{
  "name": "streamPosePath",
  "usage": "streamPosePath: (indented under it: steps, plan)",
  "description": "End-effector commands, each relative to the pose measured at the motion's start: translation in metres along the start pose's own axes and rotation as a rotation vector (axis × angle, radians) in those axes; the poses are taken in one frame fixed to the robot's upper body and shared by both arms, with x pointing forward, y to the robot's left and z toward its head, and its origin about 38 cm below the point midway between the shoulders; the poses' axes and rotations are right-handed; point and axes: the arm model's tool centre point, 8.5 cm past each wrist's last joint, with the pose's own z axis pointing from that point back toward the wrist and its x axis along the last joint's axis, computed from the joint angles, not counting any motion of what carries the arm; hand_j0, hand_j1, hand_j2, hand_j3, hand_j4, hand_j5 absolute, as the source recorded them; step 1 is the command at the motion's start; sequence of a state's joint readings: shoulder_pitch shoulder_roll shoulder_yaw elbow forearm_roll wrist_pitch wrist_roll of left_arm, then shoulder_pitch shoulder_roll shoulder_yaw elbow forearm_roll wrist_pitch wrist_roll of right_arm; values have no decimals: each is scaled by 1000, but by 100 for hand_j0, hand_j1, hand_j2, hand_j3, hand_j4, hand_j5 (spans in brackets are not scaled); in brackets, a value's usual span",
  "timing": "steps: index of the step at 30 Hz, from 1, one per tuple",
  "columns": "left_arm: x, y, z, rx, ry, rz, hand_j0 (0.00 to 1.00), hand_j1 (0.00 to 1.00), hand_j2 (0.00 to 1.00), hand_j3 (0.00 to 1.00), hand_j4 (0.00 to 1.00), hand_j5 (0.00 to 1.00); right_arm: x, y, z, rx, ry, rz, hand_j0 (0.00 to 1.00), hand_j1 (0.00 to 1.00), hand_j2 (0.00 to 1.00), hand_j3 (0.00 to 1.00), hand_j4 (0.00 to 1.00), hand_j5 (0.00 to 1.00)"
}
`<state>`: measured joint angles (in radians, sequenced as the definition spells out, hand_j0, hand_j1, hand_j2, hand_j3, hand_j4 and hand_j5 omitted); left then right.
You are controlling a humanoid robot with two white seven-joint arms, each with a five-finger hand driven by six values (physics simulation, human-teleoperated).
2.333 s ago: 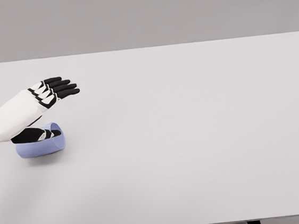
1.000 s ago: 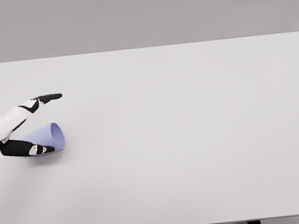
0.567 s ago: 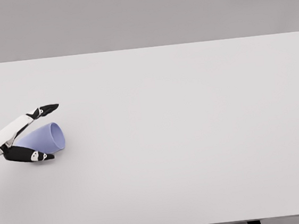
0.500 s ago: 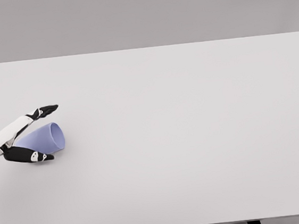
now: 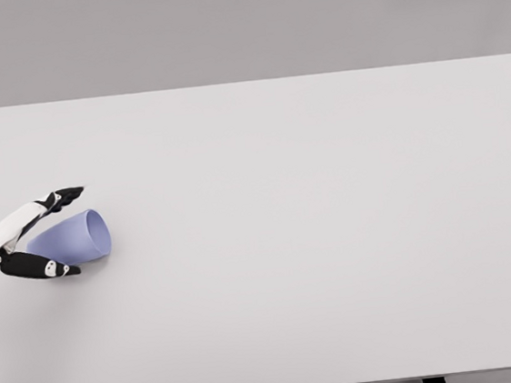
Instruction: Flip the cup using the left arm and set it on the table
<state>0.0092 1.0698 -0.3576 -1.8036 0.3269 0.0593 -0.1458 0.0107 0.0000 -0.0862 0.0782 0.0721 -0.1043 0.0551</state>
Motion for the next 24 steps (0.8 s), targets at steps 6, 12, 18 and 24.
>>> streamPosePath:
  steps: [6,12,18,24]
  plan:
    - [-4,-1,-1,2,31,9,100,100,100,100,100,100,1,0,0,0,-1,0,100,100,100,100,100,100]
    - [-5,0,-1,3,51,8,100,100,100,100,100,100,0,0,0,0,0,0,100,100,100,100,100,100]
    - [-5,-2,-4,5,62,21,100,100,100,100,100,100,0,0,0,0,0,0,100,100,100,100,100,100]
    - [-1,-5,-12,20,60,44,100,100,100,100,100,100,0,0,0,0,0,-1,100,100,100,100,100,100]
